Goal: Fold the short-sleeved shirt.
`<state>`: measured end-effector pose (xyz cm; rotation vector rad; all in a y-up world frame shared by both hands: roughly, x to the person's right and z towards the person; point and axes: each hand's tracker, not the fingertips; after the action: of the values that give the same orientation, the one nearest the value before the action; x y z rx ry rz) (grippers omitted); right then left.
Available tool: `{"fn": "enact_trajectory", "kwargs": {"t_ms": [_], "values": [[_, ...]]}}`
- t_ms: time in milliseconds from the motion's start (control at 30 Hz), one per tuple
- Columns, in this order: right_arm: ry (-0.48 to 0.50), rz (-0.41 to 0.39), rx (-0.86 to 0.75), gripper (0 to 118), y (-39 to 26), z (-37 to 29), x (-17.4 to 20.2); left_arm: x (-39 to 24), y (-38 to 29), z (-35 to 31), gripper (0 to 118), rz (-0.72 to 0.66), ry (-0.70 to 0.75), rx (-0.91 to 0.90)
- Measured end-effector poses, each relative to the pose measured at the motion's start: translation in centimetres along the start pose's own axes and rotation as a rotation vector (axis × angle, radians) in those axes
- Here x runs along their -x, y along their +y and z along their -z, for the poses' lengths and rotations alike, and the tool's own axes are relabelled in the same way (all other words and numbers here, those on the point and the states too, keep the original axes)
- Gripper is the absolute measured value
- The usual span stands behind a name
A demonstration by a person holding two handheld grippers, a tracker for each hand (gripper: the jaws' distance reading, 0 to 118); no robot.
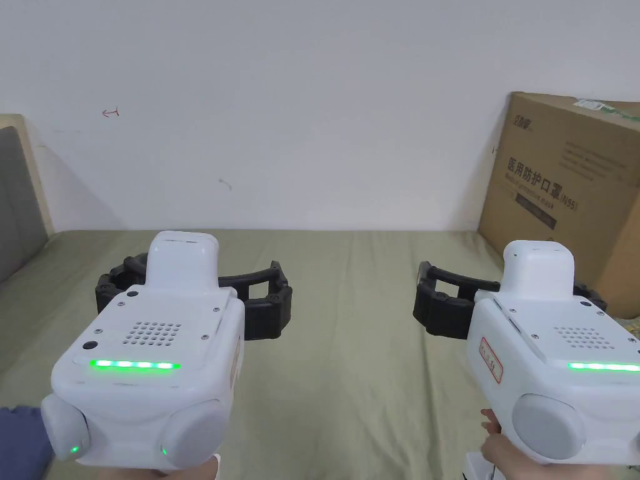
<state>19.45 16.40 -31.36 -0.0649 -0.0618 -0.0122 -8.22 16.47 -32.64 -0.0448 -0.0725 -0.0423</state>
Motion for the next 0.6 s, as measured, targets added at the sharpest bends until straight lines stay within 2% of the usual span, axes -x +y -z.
{"fn": "enact_trajectory", "kwargs": {"t_ms": [300, 433, 467, 500, 533, 567, 600], "values": [[0.022, 0.021, 0.026, 118, -0.5, 0.4, -0.2, 0.1, -0.2, 0.3, 118, -0.006, -0.004, 0.012], [0.006, -0.006, 0.029, 118, -1.1, 0.6, 0.0, -0.2, -0.5, 0.4, 114, 0.024, -0.027, 0.021], [0.005, -0.01, 0.04, 118, -1.2, 0.7, 0.0, -0.3, -0.6, 0.4, 110, 0.032, -0.027, 0.027], [0.009, -0.009, 0.039, 110, -1.4, 0.5, 0.0, -0.5, -0.7, 0.3, 94, 0.04, -0.024, 0.028], [0.008, -0.009, 0.033, 88, -1.6, 0.4, 0.0, -0.8, -0.9, 0.3, 69, 0.062, -0.004, 0.037], [-0.014, -0.011, 0.028, 48, -1.7, 0.3, 0.1, -0.9, -1.1, 0.4, 32, 0.084, 0.03, 0.05], [-0.036, -0.008, 0.047, 1, -1.8, 0.6, 0.1, -1.0, -1.3, 0.6, 1, 0.09, 0.039, 0.068]]}}
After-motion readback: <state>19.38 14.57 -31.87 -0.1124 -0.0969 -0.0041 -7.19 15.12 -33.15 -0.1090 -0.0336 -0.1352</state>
